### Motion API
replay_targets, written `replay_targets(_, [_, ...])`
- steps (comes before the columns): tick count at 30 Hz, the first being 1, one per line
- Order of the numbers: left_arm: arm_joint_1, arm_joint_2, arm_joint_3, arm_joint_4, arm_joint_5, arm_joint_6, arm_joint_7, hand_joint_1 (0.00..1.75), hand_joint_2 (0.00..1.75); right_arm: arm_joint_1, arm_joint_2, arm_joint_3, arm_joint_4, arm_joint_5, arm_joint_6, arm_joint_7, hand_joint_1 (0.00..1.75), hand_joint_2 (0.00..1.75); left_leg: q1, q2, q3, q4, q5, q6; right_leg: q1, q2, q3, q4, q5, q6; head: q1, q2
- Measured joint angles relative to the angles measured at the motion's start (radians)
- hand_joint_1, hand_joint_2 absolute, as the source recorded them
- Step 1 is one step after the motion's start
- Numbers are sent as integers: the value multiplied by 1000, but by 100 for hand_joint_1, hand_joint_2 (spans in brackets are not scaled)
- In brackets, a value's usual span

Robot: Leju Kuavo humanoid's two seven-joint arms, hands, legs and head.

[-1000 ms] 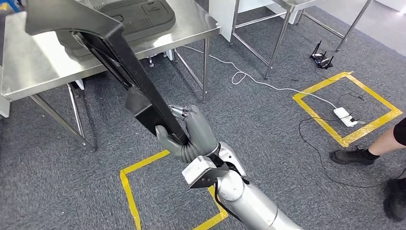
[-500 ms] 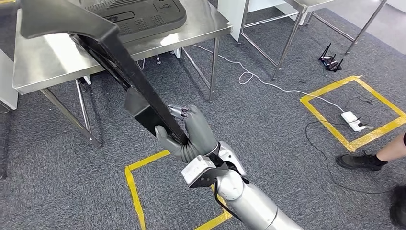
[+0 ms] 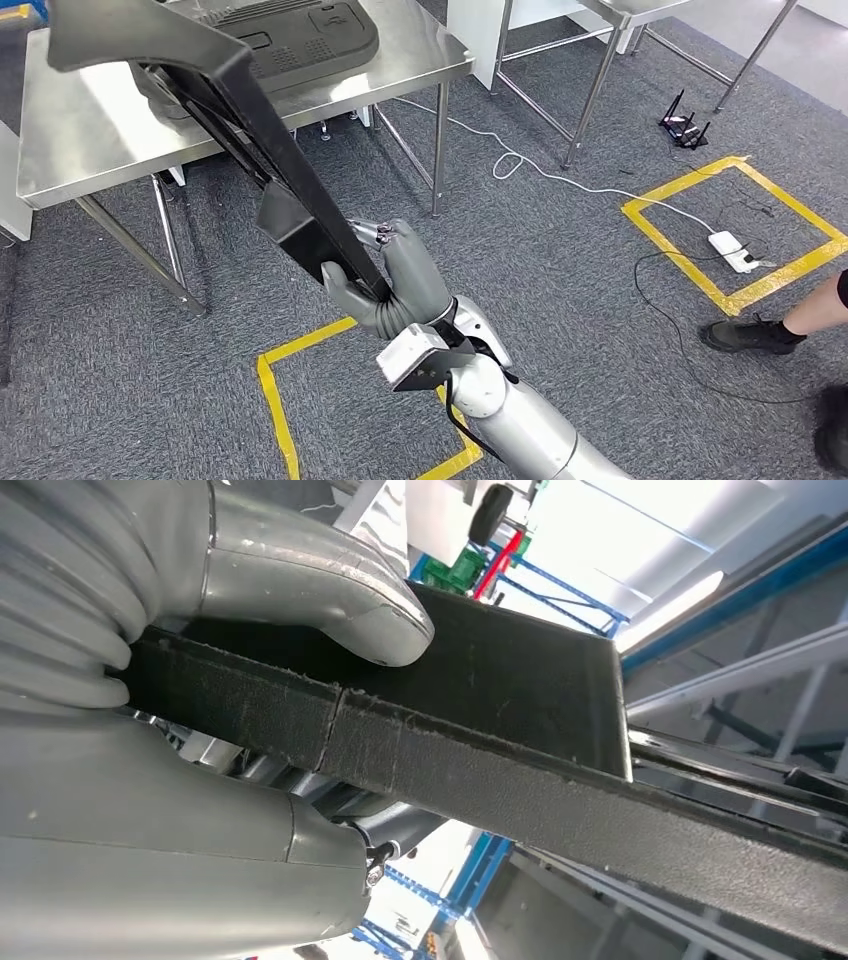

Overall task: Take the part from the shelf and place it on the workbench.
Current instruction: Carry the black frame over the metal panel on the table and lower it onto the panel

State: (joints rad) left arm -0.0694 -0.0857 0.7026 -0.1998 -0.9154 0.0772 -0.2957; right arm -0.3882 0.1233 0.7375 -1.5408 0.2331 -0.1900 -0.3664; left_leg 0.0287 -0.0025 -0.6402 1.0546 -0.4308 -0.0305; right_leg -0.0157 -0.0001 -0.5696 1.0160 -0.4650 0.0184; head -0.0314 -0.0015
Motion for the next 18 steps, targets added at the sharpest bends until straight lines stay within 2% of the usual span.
replay_targets(3, [0, -1, 0, 0, -3, 0, 1, 0, 175, 0, 0, 2, 0, 0, 0, 0, 175, 175, -6, -5, 4, -13, -2, 19, 1, -1, -2, -4, -3, 14, 0, 0])
replay_targets(5, [0, 0, 0, 0, -4, 0, 1, 0, 175, -1, 0, 2, 0, 0, 0, 0, 175, 175, -5, -7, 7, -17, -2, 33, -1, -1, -20, 30, -22, 19, 0, 0])
replay_targets(6, [0, 0, 0, 0, -5, 0, 1, 0, 175, -1, 0, 2, 0, 0, 0, 0, 175, 175, -4, -7, 8, -18, -2, 40, -2, -1, -45, 78, -43, 18, 1, 0])
replay_targets(8, [0, 0, 0, 0, -5, 0, 1, 0, 175, 0, -2, 2, 0, 0, 0, 0, 175, 175, -7, -7, 8, -18, -5, 48, -1, -1, -118, 215, -91, 11, 1, 0])
replay_targets(9, [0, 0, 0, 0, -5, 0, 1, 0, 175, 2, -4, 3, 0, 0, 0, 0, 175, 175, -9, -8, 8, -18, -6, 49, -1, -1, -150, 270, -105, 12, 1, 0])
replay_targets(10, [0, 0, 0, 0, -6, 0, 1, 0, 175, 3, -5, 3, 0, 0, 0, 0, 175, 175, -10, -9, 9, -18, -7, 50, -1, -1, -168, 293, -105, 15, 1, 0])
replay_targets(11, [0, 0, 0, 0, -6, 0, 1, 0, 175, 4, -7, 3, 0, 0, 0, 0, 175, 175, -11, -10, 10, -18, -8, 51, -1, -1, -165, 272, -88, 21, 1, 0])
replay_targets(13, [-1, -1, 0, 0, -8, 0, 1, 0, 175, 4, -7, 3, 0, 0, 0, 0, 175, 175, -11, -14, 13, -18, -9, 49, -1, -1, -109, 138, -28, 32, 1, 0])
replay_targets(14, [-1, -2, 0, 0, -9, 0, 1, 0, 175, 3, -7, 3, 0, 0, 0, 0, 175, 175, -13, -16, 14, -17, -11, 46, 1, -1, -76, 71, -2, 32, 1, 0])
replay_targets(15, [-1, -3, 0, 0, -10, 0, 1, 0, 175, 3, -7, 3, 0, 0, 0, 0, 175, 175, -15, -17, 14, -17, -13, 42, 3, 0, -54, 27, 14, 28, 1, 0])
replay_targets(16, [0, -3, 0, 0, -11, 1, 1, 0, 175, 3, -7, 3, 0, 0, 0, 0, 175, 175, -16, -18, 14, -17, -13, 37, 6, 0, -44, 7, 21, 22, 0, 0])
replay_targets(18, [2, -3, 0, 0, -12, 1, 2, 0, 175, 4, -7, 3, 0, 0, 0, 0, 175, 175, -14, -18, 16, -21, -13, 26, 8, 0, -40, 3, 25, 9, 0, 0])
